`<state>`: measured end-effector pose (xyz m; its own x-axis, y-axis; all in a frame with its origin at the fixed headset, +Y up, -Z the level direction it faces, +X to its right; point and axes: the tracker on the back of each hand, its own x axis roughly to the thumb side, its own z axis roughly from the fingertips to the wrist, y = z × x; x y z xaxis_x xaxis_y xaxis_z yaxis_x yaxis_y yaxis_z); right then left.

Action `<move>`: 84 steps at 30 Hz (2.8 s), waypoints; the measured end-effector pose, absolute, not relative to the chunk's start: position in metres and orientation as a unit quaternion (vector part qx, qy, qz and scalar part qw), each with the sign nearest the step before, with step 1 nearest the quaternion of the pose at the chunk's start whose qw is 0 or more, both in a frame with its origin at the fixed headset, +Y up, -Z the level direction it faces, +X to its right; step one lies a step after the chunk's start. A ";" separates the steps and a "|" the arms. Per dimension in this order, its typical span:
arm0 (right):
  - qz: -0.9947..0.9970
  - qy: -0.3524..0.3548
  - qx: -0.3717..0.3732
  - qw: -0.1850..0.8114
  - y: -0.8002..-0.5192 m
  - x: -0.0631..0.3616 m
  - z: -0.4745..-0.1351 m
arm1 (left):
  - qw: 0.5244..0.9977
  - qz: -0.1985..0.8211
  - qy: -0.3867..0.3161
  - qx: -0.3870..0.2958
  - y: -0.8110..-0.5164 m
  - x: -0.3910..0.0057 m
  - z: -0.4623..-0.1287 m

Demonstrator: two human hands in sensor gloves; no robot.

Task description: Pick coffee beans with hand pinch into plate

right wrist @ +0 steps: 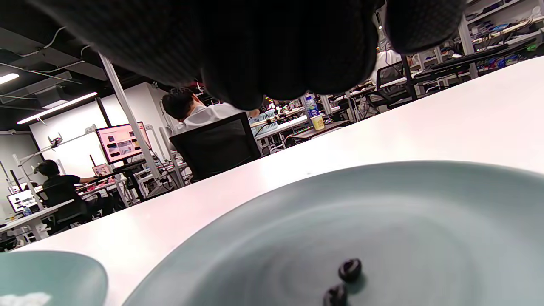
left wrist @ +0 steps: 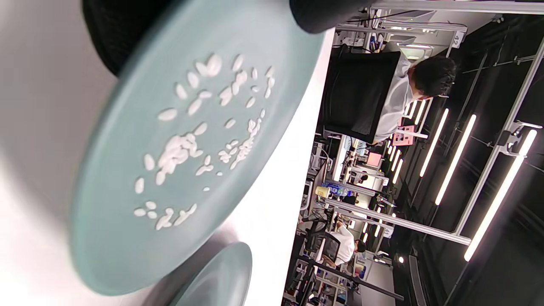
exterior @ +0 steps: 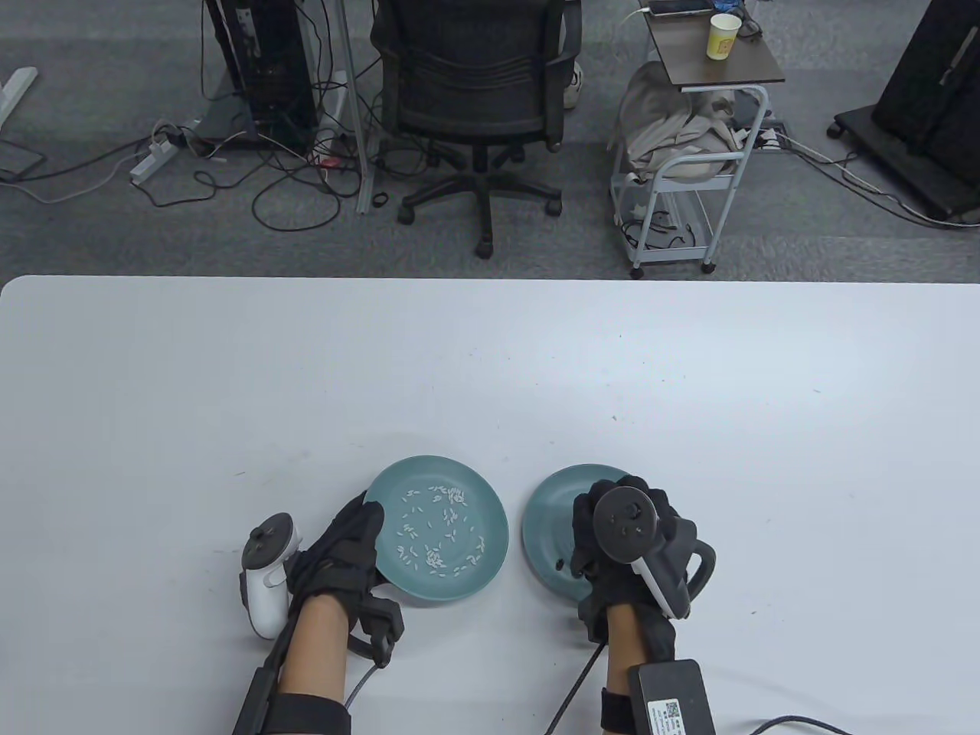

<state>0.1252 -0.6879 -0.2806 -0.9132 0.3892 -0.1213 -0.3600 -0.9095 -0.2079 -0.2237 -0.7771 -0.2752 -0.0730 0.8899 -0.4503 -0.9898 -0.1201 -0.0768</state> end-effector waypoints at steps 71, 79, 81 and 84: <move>0.987 0.067 -0.060 0.132 -0.690 0.110 -0.280 | 0.988 0.059 -0.125 -0.073 -0.687 -0.130 -0.250; 0.989 0.080 -0.050 0.111 -0.692 0.101 -0.282 | 0.988 0.067 -0.110 -0.084 -0.694 -0.136 -0.253; 0.989 0.081 -0.049 0.116 -0.691 0.101 -0.281 | 0.988 0.069 -0.104 -0.087 -0.695 -0.139 -0.254; 0.988 0.085 -0.050 0.123 -0.693 0.101 -0.281 | 0.988 0.071 -0.100 -0.090 -0.697 -0.140 -0.255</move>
